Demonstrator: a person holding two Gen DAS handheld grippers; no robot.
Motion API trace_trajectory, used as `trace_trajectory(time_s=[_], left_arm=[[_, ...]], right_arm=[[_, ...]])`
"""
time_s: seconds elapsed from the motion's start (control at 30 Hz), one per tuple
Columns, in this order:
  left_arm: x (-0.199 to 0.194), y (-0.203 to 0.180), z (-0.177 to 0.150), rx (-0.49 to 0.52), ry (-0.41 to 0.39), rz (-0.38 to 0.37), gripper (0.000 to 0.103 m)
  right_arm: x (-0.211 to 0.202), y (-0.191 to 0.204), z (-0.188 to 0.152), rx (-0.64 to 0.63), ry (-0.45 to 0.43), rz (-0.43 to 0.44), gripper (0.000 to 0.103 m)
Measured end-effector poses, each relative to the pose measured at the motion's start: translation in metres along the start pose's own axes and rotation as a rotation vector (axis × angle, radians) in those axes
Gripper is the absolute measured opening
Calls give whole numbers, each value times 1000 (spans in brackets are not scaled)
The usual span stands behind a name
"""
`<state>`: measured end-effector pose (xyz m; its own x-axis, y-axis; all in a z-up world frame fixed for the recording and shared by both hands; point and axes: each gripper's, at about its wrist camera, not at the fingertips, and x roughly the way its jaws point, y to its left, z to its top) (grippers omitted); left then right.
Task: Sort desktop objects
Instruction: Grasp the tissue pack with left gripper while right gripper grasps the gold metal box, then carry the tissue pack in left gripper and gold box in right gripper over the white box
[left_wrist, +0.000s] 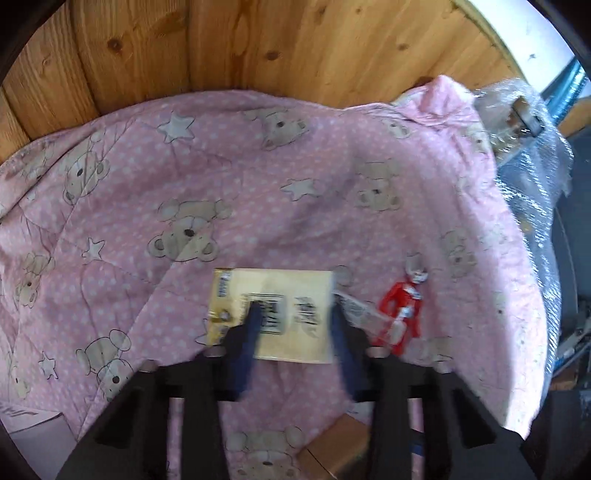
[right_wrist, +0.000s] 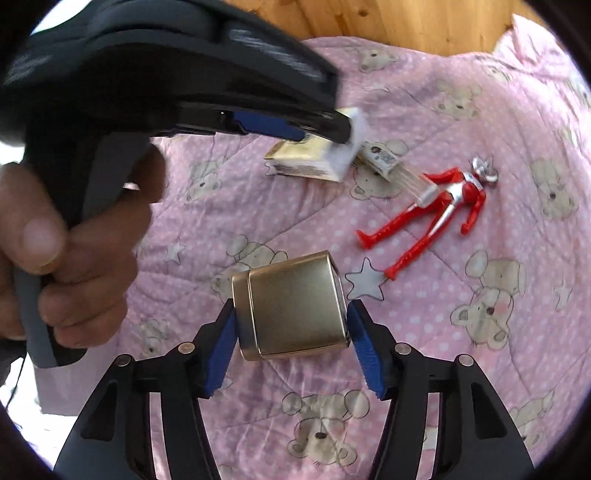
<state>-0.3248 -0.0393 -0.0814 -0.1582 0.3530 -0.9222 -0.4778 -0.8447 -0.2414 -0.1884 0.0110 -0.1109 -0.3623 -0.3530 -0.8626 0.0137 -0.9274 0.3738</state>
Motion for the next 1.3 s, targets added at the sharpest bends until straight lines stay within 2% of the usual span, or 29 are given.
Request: trace_trajectory(time_s=[0.07, 0.17, 0.27, 0.4, 0.43, 0.47, 0.5, 0.53, 0.57, 0.63, 0.7, 0.77, 0.83, 0.87, 0.97, 1.07, 1.3], left_arm=[[-5, -2, -2, 1, 4, -19, 20], [-9, -3, -7, -12, 13, -42, 8], [-14, 2, -14, -35, 23, -42, 6], [-14, 21, -22, -130, 53, -83, 7], [-14, 28, -24, -168, 61, -98, 15], [-14, 34, -24, -221, 70, -117, 36], [-16, 37, -22, -287, 71, -132, 50], [-17, 41, -20, -353, 71, -148, 69], [-19, 45, -19, -420, 71, -164, 77], [-17, 49, -12, -543, 89, -181, 80], [-7, 52, -5, -632, 130, -148, 80], [7, 52, 3, -687, 168, -71, 80], [25, 44, 8, -646, 221, -8, 80], [35, 39, 11, -625, 248, 24, 74], [39, 23, 8, -513, 244, 98, 60], [25, 15, -6, -428, 226, 106, 55], [-21, 27, -62, -304, 196, 52, 54]], right_arm=[[-5, -1, -2, 21, -7, 9, 59], [-12, -3, -8, 54, -10, 30, 59], [-20, -6, -15, 96, -12, 56, 58], [-25, -8, -28, 150, -9, 88, 57], [-27, -9, -30, 160, -7, 95, 57], [-27, -10, -34, 169, -6, 99, 57], [-27, -11, -36, 179, -3, 105, 57], [-26, -12, -37, 188, 0, 111, 57], [-24, -17, -39, 192, 2, 112, 57], [-23, -17, -40, 201, 5, 117, 57], [-22, -18, -39, 209, 0, 121, 57], [-20, -20, -36, 214, -5, 125, 57], [-21, -23, -35, 228, -10, 128, 57], [-21, -25, -35, 234, -13, 129, 57], [-24, -31, -37, 248, -20, 132, 57], [-28, -33, -37, 250, -30, 136, 57], [-33, -29, -38, 230, -29, 138, 57]])
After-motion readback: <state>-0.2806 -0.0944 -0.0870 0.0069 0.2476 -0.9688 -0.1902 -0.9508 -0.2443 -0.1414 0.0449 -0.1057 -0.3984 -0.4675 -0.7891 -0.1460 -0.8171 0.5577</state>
